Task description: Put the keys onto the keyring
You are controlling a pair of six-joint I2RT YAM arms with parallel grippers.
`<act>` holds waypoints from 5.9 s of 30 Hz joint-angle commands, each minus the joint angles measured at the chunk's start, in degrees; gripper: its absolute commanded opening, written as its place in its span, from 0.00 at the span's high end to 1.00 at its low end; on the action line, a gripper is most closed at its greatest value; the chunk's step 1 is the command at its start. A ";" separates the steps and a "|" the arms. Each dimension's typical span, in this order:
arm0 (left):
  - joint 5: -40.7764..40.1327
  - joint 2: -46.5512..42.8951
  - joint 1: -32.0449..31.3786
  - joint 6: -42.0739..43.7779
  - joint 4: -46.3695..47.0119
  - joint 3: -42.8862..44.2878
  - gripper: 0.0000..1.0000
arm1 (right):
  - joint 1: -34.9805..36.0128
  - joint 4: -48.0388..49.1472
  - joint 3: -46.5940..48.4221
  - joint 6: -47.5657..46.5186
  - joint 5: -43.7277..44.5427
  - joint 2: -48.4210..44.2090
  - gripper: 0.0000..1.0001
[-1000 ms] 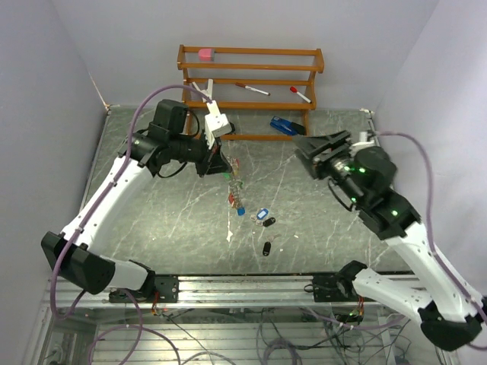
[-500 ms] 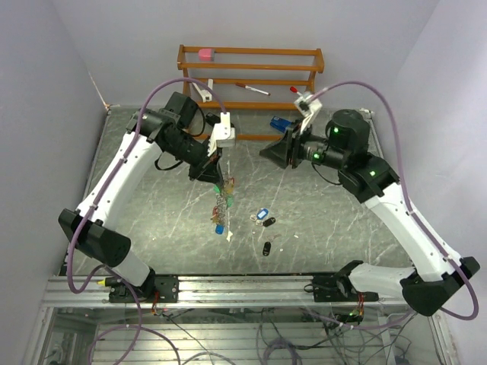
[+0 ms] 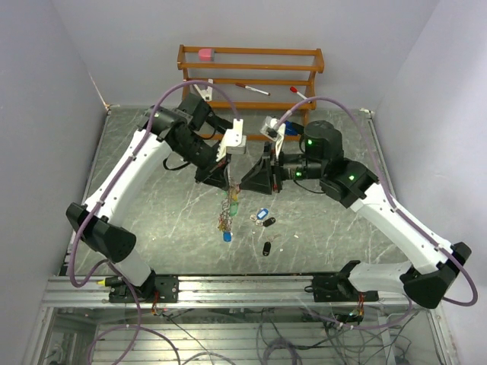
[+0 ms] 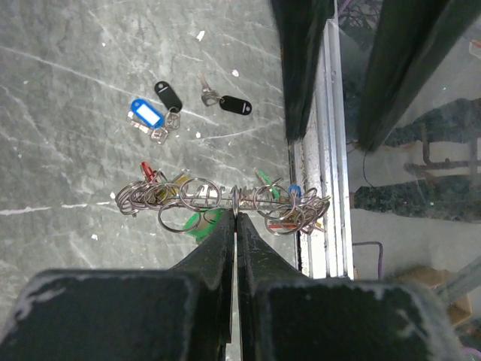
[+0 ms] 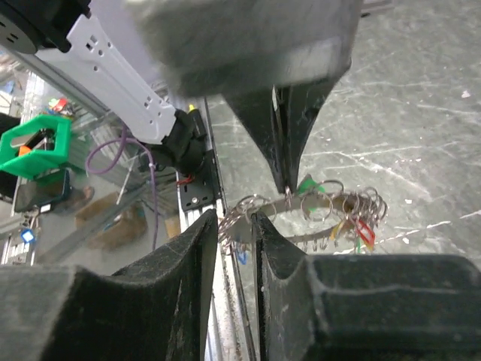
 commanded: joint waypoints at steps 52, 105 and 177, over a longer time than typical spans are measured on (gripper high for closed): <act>10.71 4.03 -3.48 -6.82 -1.31 -0.30 0.93 | 11.35 -9.04 -7.32 -18.66 9.58 -7.62 0.83; 15.00 -1.36 -0.43 -1.29 -1.32 -1.35 0.93 | 6.80 32.01 -25.16 5.93 6.98 -10.36 0.95; 28.34 -12.98 3.93 -60.72 64.17 -18.26 0.93 | 0.49 76.19 -36.69 20.18 25.72 -13.88 0.74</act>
